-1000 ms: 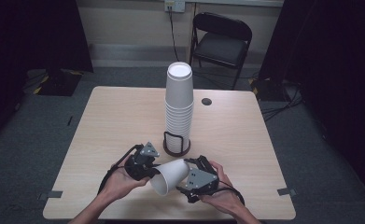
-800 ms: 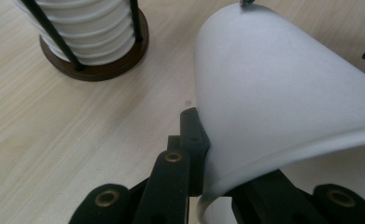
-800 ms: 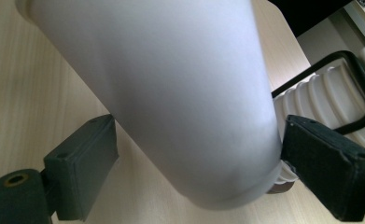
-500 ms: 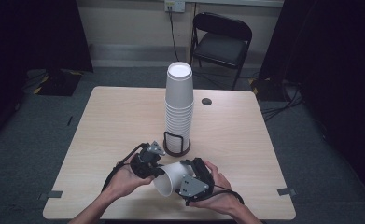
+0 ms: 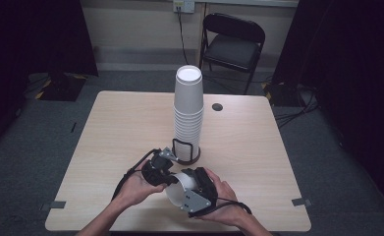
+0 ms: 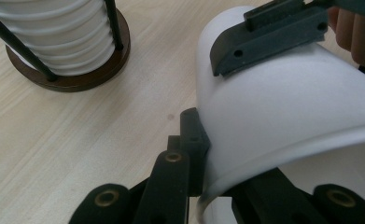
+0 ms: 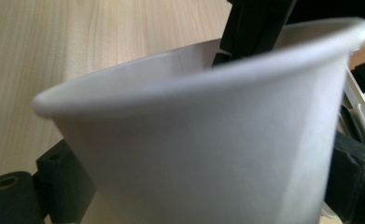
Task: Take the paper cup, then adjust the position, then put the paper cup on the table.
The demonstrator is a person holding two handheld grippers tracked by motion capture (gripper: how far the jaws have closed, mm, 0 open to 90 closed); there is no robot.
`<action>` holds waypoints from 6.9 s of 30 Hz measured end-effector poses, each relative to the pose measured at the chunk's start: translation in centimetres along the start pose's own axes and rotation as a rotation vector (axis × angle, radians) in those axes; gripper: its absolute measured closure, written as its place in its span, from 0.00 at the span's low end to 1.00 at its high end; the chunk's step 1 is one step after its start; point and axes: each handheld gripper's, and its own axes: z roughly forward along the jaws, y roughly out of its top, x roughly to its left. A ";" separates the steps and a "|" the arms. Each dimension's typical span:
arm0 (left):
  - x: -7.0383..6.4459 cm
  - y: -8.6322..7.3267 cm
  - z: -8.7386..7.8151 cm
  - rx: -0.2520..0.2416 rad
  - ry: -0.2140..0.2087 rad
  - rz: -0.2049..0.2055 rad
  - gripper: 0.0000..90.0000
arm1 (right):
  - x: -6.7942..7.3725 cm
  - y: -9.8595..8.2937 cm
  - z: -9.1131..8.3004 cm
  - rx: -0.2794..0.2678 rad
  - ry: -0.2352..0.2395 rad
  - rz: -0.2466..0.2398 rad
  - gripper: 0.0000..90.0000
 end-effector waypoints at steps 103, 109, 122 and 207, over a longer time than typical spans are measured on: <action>3.6 -8.0 -1.7 -0.428 0.215 -0.160 0.18 | -12.5 -9.4 -2.7 -0.081 -0.240 0.817 0.13; 3.4 -8.3 -1.9 -0.433 0.222 -0.149 0.18 | -13.7 -10.7 -2.0 -0.056 -0.269 0.850 0.13; 3.3 -8.6 -1.7 -0.422 0.224 -0.153 0.18 | -15.5 -13.5 -1.1 -0.050 -0.349 0.958 0.13; 4.0 -9.0 -1.5 -0.428 0.231 -0.173 0.19 | -14.8 -19.0 4.3 0.134 -0.269 1.098 0.14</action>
